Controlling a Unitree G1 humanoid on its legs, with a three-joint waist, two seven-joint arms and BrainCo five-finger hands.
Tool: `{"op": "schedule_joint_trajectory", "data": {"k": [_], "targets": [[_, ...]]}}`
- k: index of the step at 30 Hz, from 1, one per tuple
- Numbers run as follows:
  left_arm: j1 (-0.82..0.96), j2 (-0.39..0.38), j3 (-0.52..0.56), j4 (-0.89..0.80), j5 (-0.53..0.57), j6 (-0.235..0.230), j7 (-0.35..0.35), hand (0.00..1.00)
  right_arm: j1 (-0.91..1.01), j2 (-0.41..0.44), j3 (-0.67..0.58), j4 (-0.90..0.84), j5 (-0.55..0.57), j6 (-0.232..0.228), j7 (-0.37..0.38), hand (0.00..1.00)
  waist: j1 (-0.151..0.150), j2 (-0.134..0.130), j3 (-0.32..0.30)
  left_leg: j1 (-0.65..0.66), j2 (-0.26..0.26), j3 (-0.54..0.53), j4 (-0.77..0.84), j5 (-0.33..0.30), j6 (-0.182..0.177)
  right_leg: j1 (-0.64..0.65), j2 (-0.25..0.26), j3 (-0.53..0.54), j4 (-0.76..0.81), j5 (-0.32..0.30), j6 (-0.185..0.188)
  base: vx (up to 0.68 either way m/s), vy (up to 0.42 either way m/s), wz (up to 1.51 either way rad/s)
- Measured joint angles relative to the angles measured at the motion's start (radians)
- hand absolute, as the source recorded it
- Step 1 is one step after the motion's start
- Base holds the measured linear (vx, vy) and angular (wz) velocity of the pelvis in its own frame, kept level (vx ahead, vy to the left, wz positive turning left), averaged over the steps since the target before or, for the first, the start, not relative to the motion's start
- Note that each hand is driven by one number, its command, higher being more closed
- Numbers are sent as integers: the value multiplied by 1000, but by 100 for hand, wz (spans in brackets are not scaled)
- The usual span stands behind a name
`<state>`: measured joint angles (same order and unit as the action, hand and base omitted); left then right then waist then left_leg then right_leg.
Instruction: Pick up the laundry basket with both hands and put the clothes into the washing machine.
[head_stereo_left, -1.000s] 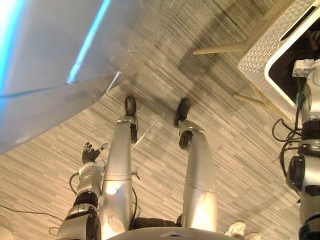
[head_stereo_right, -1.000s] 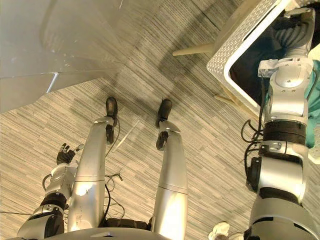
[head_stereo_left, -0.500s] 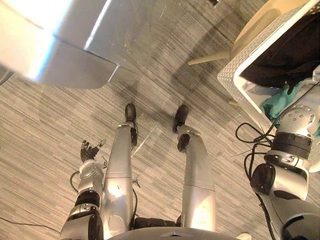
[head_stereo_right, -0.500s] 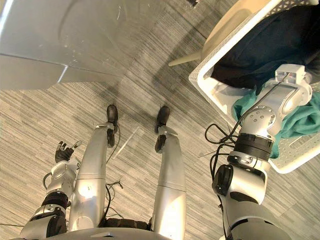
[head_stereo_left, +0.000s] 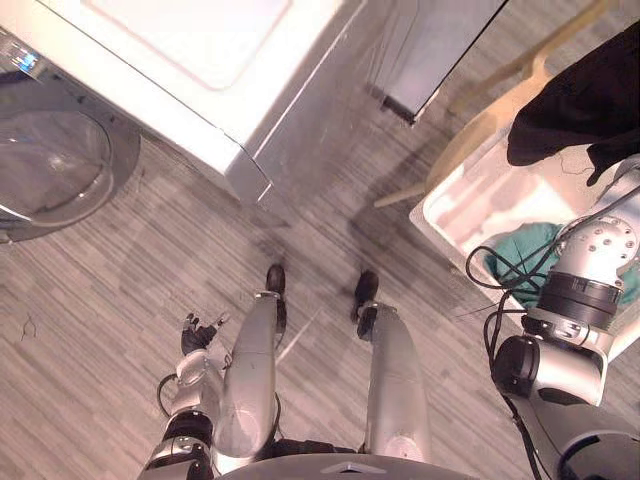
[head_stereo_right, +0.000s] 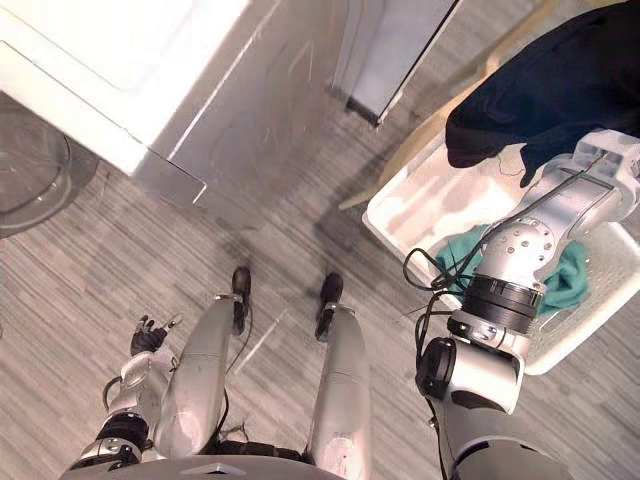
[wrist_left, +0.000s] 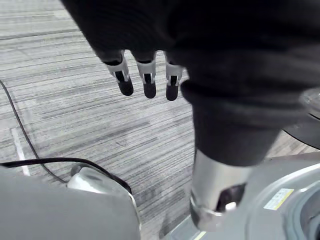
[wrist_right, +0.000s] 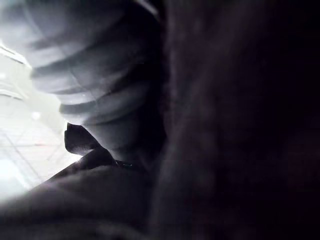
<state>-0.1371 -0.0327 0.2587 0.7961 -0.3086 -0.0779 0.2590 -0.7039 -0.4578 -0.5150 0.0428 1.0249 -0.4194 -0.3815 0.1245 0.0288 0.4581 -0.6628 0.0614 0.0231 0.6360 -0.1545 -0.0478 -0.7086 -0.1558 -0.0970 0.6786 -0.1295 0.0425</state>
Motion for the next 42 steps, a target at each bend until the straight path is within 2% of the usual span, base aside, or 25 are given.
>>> {"op": "schedule_joint_trajectory", "data": {"k": [5,7,10,12,14,15,16,18,21,24,27,31,33,37,38,40,42], "targets": [[94,-6,25,8,8,19,-3,0,162,47,-2,-105,-2,-6,-1,100,-3,-4,-115,150,-35,-25,-57,-11,-2,143,-36,-25,3,-57,10,67,-47,23],[130,-8,59,7,7,27,-3,0,234,68,-2,-138,-7,-13,1,100,4,-9,-167,214,-45,-25,-100,-13,-3,200,-50,-37,-15,-78,11,69,-32,16],[165,-9,147,-21,-17,33,5,0,382,124,-21,-201,-12,-16,3,100,4,-8,-256,319,-50,-28,-213,10,-6,323,-66,-87,-96,-77,17,110,-28,35],[207,-20,207,-177,-74,36,36,0,497,184,-47,-247,-20,-16,4,100,6,-20,-321,402,-59,-47,-303,52,-1,403,-83,-135,-142,-77,19,168,-29,50],[218,-27,227,-348,-104,36,71,0,563,227,-59,-282,-50,-14,3,100,12,-30,-350,447,-70,-70,-348,77,-9,452,-95,-164,-158,-76,28,185,-16,47],[224,-28,232,-503,-105,26,95,0,603,258,-51,-306,-54,-12,4,100,12,-32,-367,478,-72,-85,-370,83,-11,492,-99,-189,-175,-79,31,162,-16,38],[224,-27,232,-565,-104,11,112,0,614,269,-45,-308,-62,-11,4,100,12,-32,-369,494,-73,-88,-376,83,-12,509,-99,-193,-181,-80,32,115,-8,24],[227,-28,230,-814,-100,-17,158,0,651,321,-37,-325,-89,6,6,100,13,-32,-393,526,-74,-91,-381,79,-10,552,-98,-198,-198,-84,39,72,15,6],[224,-27,209,-1015,-29,-36,198,0,688,367,-9,-347,-90,15,17,100,10,-33,-410,561,-73,-84,-398,78,-8,584,-95,-195,-216,-83,41,57,22,-6],[204,-20,114,-1197,114,-66,231,0,707,421,24,-347,-114,46,50,100,-1,-29,-443,598,-67,-65,-419,74,-4,608,-77,-171,-253,-73,47,15,29,-20],[194,8,11,-1259,181,-91,225,0,708,451,48,-347,-122,56,86,100,-3,-28,-461,625,-58,-28,-442,73,-2,609,-61,-133,-275,-60,41,10,34,-43],[103,68,-237,-1262,218,-103,144,0,708,464,84,-347,-122,78,130,100,-26,-27,-471,650,-52,4,-451,72,0,622,-45,-92,-306,-34,45,-8,43,-33],[31,92,-398,-1249,232,-107,68,0,708,464,101,-347,-122,80,158,100,-47,-23,-479,667,-52,24,-471,74,3,625,-38,-68,-329,-15,51,-12,48,-33],[-83,98,-592,-1147,202,-120,-32,0,708,464,114,-347,-122,89,163,100,-70,-19,-485,683,-50,48,-485,74,7,639,-29,-41,-364,6,53,-21,49,-25],[-117,97,-656,-1094,195,-119,-52,0,708,463,119,-347,-122,91,163,100,-73,-9,-495,691,-50,58,-486,73,9,638,-26,-30,-371,11,55,1,44,-22],[-170,94,-745,-1002,171,-104,-94,0,708,462,136,-347,-121,95,163,100,-75,-9,-497,697,-49,70,-491,72,11,639,-23,-19,-382,22,59,12,32,-22],[-240,80,-829,-892,144,-66,-142,0,708,463,162,-347,-120,98,162,100,-83,0,-503,702,-49,83,-500,74,13,639,-19,-9,-395,34,64,-10,23,-14]]}}
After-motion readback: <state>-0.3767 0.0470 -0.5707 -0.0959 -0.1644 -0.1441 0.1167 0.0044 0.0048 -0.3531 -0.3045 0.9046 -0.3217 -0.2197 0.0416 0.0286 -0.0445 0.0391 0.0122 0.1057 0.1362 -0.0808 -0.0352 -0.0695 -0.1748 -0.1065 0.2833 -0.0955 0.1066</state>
